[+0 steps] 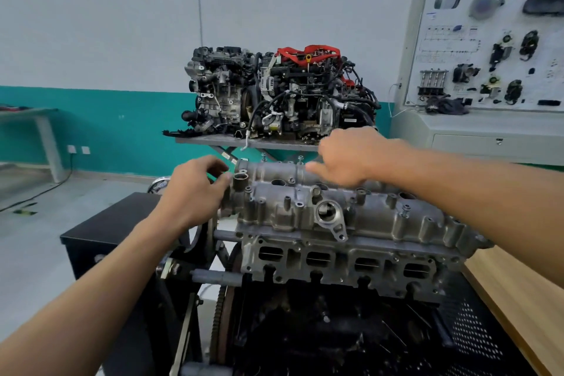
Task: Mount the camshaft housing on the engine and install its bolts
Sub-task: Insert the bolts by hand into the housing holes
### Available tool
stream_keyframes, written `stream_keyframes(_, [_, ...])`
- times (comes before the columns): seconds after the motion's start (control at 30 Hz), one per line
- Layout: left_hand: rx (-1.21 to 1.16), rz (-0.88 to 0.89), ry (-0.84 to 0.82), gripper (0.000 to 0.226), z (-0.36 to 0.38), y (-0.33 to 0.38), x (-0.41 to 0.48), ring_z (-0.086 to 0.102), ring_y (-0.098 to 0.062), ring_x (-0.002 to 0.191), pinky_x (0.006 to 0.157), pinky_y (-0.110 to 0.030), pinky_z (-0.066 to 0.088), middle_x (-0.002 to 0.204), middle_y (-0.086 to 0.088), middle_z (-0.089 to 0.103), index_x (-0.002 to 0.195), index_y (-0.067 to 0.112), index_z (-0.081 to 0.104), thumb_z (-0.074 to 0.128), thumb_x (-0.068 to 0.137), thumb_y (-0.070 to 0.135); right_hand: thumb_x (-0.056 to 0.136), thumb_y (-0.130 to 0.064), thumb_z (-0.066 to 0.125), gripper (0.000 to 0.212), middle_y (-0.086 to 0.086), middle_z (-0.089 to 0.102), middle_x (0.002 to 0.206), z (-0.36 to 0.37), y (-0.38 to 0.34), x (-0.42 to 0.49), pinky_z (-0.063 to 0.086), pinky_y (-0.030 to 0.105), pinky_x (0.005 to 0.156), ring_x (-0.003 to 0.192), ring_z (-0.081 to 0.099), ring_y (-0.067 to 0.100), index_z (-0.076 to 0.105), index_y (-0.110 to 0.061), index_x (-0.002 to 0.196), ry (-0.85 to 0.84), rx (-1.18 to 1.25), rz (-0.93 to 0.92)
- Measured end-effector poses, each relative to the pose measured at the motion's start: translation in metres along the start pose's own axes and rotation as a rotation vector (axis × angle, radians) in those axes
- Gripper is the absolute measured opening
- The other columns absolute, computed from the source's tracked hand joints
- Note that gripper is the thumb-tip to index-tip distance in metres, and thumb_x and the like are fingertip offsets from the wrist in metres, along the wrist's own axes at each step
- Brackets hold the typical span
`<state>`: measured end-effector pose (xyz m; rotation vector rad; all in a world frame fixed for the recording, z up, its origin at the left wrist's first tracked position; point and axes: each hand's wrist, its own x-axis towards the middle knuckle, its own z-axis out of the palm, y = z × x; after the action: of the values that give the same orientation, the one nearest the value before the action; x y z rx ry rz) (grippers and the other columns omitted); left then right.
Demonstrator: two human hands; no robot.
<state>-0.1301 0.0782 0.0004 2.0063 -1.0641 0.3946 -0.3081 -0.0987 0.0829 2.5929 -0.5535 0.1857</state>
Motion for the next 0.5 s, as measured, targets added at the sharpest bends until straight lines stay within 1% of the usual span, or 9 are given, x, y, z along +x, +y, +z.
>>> stream_keyframes(0.03, [0.038, -0.039, -0.020, 0.019, 0.001, -0.006, 0.001, 0.059, -0.007, 0.070, 0.063, -0.025, 0.038, 0.082, 0.007, 0.066, 0.090, 0.018, 0.070, 0.061, 0.096, 0.033, 0.098, -0.060, 0.037, 0.056, 0.000, 0.057, 0.066, -0.004, -0.009, 0.008, 0.042, 0.031, 0.050, 0.060, 0.057, 0.019, 0.056, -0.016, 0.070, 0.050, 0.098, -0.050])
stream_keyframes(0.1, [0.069, -0.099, -0.082, 0.041, 0.002, -0.015, 0.001, 0.051, -0.011, 0.057, 0.053, -0.026, 0.033, 0.061, 0.004, 0.059, 0.071, 0.010, 0.066, 0.058, 0.097, 0.040, 0.096, -0.061, 0.043, 0.052, 0.000, 0.064, 0.070, -0.013, -0.033, 0.021, 0.052, 0.034, 0.055, 0.065, 0.062, 0.021, 0.063, -0.016, 0.079, 0.060, 0.288, -0.194])
stream_keyframes(0.17, [0.036, -0.117, -0.098, 0.053, 0.006, -0.020, 0.001, 0.042, -0.017, 0.048, 0.048, -0.028, 0.029, 0.050, -0.006, 0.051, 0.061, 0.001, 0.061, 0.059, 0.096, 0.041, 0.095, -0.058, 0.049, 0.045, -0.003, 0.065, 0.077, -0.015, -0.057, 0.032, 0.054, 0.034, 0.061, 0.070, 0.063, 0.017, 0.066, -0.017, 0.087, 0.048, 0.331, -0.304])
stream_keyframes(0.23, [-0.055, -0.154, -0.101, 0.052, 0.009, -0.022, 0.002, 0.048, -0.017, 0.047, 0.048, -0.027, 0.035, 0.053, -0.014, 0.060, 0.061, 0.000, 0.066, 0.063, 0.094, 0.040, 0.093, -0.054, 0.054, 0.041, -0.001, 0.066, 0.080, -0.014, -0.073, 0.042, 0.054, 0.033, 0.063, 0.073, 0.063, 0.018, 0.069, -0.016, 0.090, 0.055, 0.278, -0.361])
stream_keyframes(0.3, [-0.218, -0.233, -0.120, 0.043, 0.009, -0.023, 0.003, 0.060, -0.010, 0.048, 0.049, -0.024, 0.048, 0.056, -0.006, 0.069, 0.062, 0.005, 0.073, 0.069, 0.091, 0.037, 0.092, -0.048, 0.057, 0.038, 0.004, 0.070, 0.082, -0.011, -0.079, 0.049, 0.056, 0.037, 0.067, 0.076, 0.064, 0.024, 0.071, -0.012, 0.089, 0.038, 0.232, -0.394])
stream_keyframes(0.33, [-0.283, -0.267, -0.137, 0.037, 0.009, -0.024, 0.004, 0.066, -0.009, 0.052, 0.055, -0.026, 0.055, 0.059, -0.004, 0.072, 0.064, 0.008, 0.075, 0.072, 0.089, 0.036, 0.092, -0.045, 0.059, 0.036, 0.006, 0.070, 0.082, -0.009, -0.079, 0.050, 0.057, 0.039, 0.068, 0.076, 0.065, 0.025, 0.072, -0.011, 0.089, 0.021, 0.227, -0.406])
stream_keyframes(0.37, [-0.323, -0.287, -0.156, 0.033, 0.008, -0.025, 0.007, 0.071, -0.012, 0.058, 0.062, -0.030, 0.059, 0.063, -0.004, 0.075, 0.067, 0.010, 0.077, 0.073, 0.088, 0.035, 0.092, -0.041, 0.059, 0.034, 0.007, 0.070, 0.083, -0.008, -0.079, 0.051, 0.057, 0.039, 0.069, 0.076, 0.065, 0.025, 0.072, -0.010, 0.089, 0.008, 0.224, -0.414])
stream_keyframes(0.43, [-0.388, -0.307, -0.174, 0.028, 0.009, -0.029, 0.010, 0.076, -0.024, 0.070, 0.074, -0.039, 0.062, 0.070, -0.008, 0.076, 0.071, 0.010, 0.079, 0.075, 0.086, 0.033, 0.094, -0.037, 0.059, 0.031, 0.007, 0.070, 0.085, -0.006, -0.077, 0.053, 0.056, 0.037, 0.069, 0.075, 0.064, 0.023, 0.071, -0.009, 0.092, 0.002, 0.215, -0.427])
stream_keyframes(0.5, [-0.439, -0.321, -0.166, 0.027, 0.010, -0.032, 0.010, 0.076, -0.030, 0.074, 0.076, -0.041, 0.062, 0.073, -0.011, 0.077, 0.073, 0.008, 0.079, 0.076, 0.086, 0.031, 0.096, -0.037, 0.058, 0.031, 0.007, 0.069, 0.083, -0.006, -0.078, 0.056, 0.053, 0.034, 0.064, 0.072, 0.063, 0.022, 0.070, -0.009, 0.091, -0.009, 0.199, -0.443])
